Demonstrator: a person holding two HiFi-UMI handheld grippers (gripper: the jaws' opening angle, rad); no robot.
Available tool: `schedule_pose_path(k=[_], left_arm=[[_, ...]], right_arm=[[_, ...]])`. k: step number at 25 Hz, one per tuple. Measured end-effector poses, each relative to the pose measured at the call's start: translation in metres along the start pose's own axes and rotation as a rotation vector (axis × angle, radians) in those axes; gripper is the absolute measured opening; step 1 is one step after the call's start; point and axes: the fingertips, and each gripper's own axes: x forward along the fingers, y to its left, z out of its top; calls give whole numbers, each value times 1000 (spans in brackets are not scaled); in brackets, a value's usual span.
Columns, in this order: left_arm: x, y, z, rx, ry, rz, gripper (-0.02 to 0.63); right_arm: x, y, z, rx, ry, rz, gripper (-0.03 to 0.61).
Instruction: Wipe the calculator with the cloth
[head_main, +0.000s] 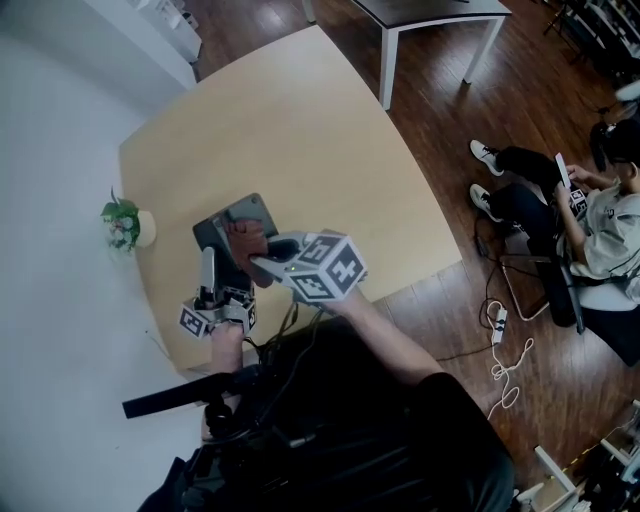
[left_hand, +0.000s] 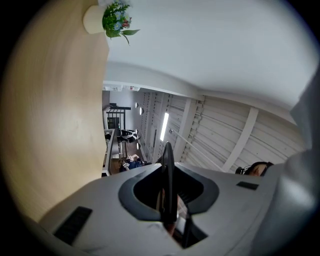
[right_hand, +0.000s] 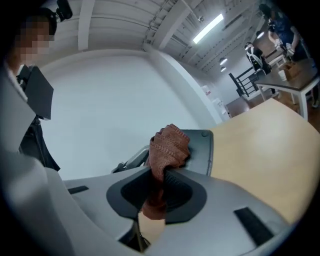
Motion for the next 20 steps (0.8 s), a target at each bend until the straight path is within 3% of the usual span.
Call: schedule_pose_path(k=[5,8,11,13,16,20], left_arm=[[-2,-7,2,-1,8,-16,69],[-4,-8,1,14,27,-12,58],[-6,-1,-1,45,60,24,58],[-6,3,-4,56,84,39,58],[-1,3,-15,75,125,34,58],[8,1,-28,108,173,35,58]], right_arm=[[-27,-53,-14,4,22,-173,67],[-53,-93,-21,28,37,-323,64],[-69,-93,0,21,-18,-328,64],[-65,-68,30,-73,-72,-270,64],[-44,-30,72,-315,-108,-238,66],[-2,-10,73,-585,-2,-253,67]])
